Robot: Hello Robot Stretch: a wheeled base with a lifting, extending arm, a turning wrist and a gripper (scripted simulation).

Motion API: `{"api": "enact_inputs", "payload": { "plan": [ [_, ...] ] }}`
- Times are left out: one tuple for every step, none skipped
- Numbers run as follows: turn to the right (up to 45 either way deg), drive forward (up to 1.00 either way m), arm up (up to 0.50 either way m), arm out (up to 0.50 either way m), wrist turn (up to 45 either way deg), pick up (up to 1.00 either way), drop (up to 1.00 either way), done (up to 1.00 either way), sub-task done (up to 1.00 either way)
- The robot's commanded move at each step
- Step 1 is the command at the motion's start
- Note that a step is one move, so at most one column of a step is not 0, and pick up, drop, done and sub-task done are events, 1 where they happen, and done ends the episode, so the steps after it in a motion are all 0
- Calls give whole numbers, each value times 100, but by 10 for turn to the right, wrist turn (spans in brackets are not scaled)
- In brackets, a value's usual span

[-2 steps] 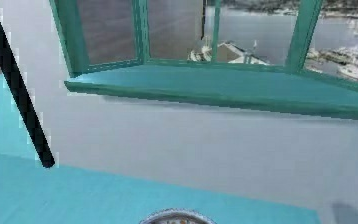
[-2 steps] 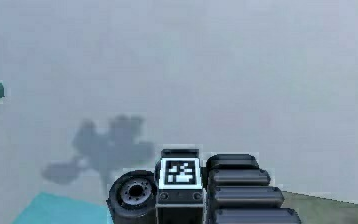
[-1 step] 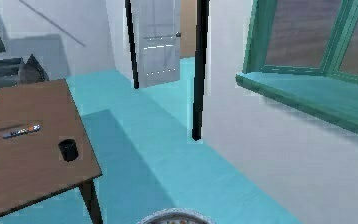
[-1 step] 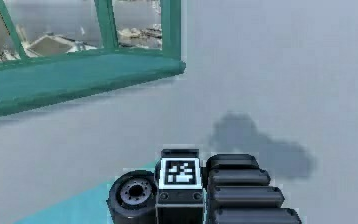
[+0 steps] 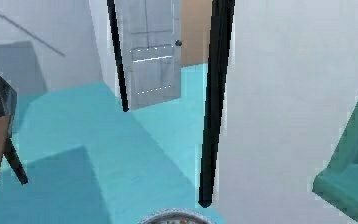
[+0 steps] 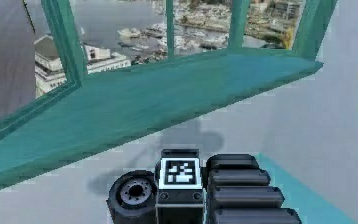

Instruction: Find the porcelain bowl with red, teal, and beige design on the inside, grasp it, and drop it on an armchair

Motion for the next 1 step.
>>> {"api": "enact_inputs", "payload": {
  "plan": [
    [-150,0,0,0,0,0,0,0,0]
  ]
}}
